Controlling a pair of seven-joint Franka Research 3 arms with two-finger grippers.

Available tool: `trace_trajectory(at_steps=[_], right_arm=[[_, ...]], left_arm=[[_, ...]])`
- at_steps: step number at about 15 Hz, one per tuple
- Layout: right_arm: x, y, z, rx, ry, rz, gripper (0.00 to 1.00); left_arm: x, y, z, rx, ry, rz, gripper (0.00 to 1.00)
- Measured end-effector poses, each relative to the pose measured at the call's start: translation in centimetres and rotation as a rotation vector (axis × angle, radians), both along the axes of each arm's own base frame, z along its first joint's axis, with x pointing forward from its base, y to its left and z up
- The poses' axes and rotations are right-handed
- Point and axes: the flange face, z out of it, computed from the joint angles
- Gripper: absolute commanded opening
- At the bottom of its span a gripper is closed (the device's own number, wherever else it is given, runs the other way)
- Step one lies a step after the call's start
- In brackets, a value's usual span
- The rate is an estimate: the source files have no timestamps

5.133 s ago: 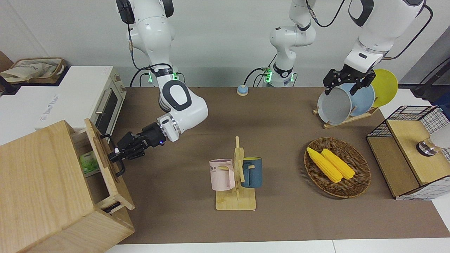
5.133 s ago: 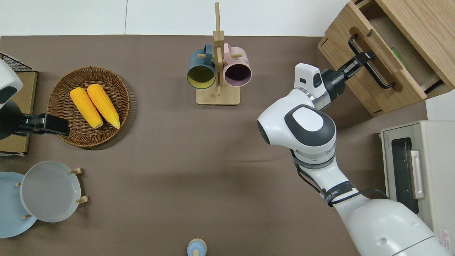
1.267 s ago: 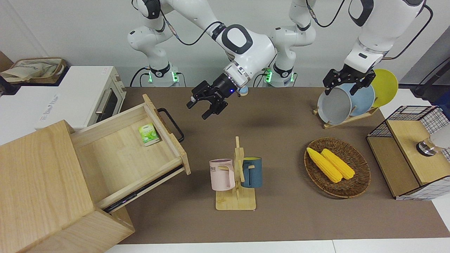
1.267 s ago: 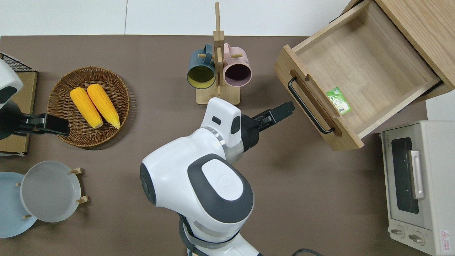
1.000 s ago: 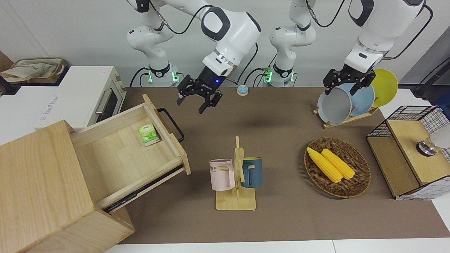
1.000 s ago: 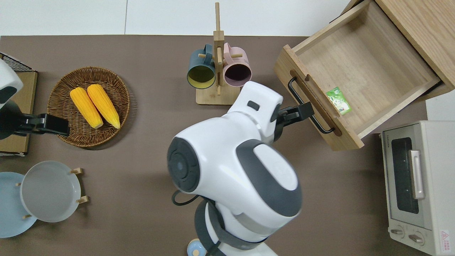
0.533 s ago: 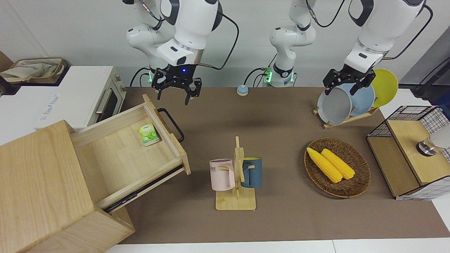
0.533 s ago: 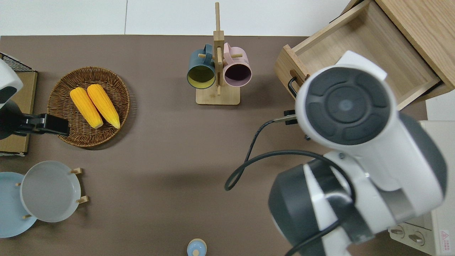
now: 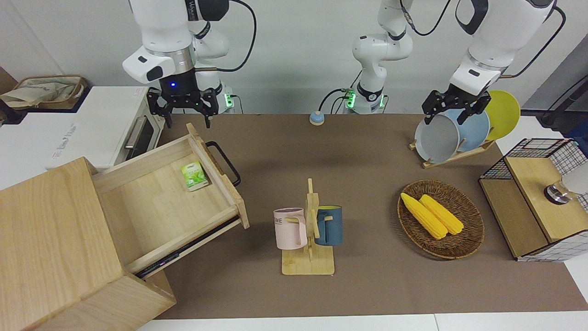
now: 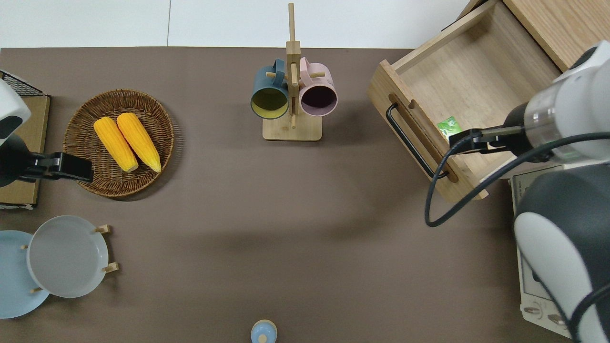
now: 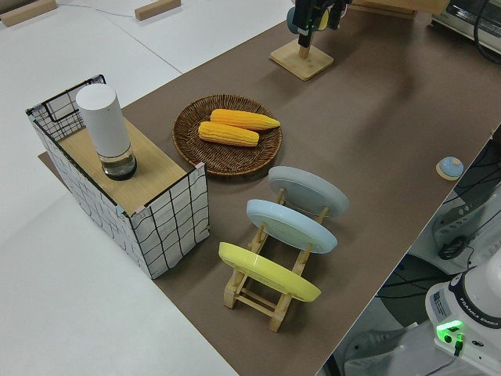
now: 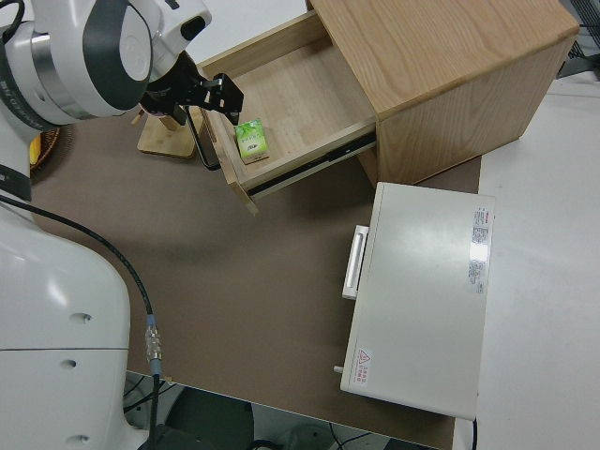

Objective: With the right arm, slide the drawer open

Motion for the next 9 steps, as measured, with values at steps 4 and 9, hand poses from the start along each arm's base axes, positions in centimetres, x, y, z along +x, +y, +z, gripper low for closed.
trace_trajectory(at_steps=[4,9], right_arm=[[0.6,-5.3,-0.2,0.072,0.015,0.011,0.983],[0.8,-8.4,-0.7,0.064,0.023,0.009,0.983]], left_arm=[[0.0,0.0,0.0,0.0,0.0,0.0,0.99],[0.0,0.0,0.0,0.0,0.0,0.0,0.99]])
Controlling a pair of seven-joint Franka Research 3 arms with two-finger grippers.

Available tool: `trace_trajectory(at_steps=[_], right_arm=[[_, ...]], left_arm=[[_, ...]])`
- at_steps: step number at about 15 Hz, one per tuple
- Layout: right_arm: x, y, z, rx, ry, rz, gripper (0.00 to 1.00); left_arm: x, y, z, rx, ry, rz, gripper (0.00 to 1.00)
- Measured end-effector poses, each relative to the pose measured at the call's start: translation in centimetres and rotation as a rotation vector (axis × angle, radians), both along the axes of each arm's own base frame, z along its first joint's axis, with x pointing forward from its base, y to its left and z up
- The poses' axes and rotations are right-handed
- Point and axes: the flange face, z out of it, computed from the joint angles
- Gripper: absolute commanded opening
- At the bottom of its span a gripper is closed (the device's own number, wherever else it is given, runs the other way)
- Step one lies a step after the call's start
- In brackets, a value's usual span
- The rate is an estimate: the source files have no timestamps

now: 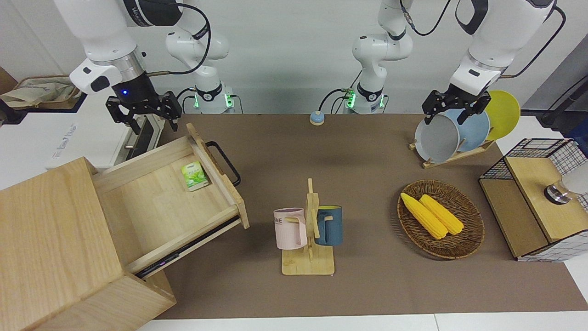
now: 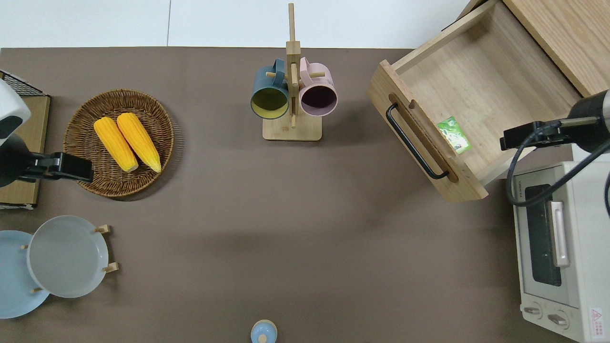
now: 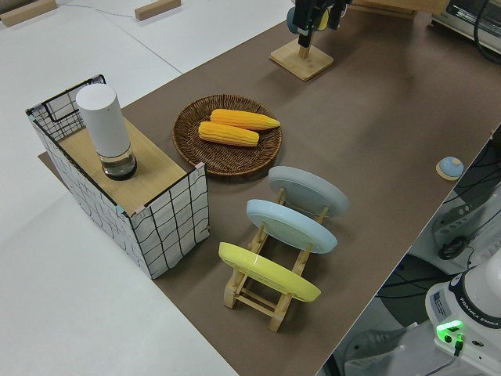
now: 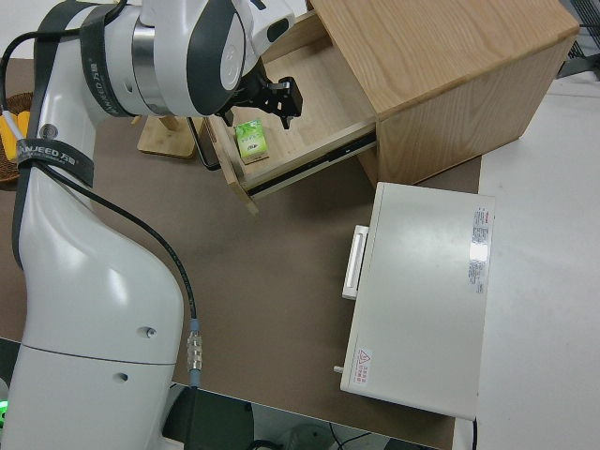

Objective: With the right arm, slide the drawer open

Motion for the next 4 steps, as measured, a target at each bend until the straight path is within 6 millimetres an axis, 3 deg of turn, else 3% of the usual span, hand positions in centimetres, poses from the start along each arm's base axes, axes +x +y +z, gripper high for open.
trace_trajectory(at_steps=[4], right_arm=[[0.01,-0.58,-0.03,-0.02,0.0,-0.008,0.983]], left_arm=[[0.0,0.0,0.0,0.0,0.0,0.0,0.99]])
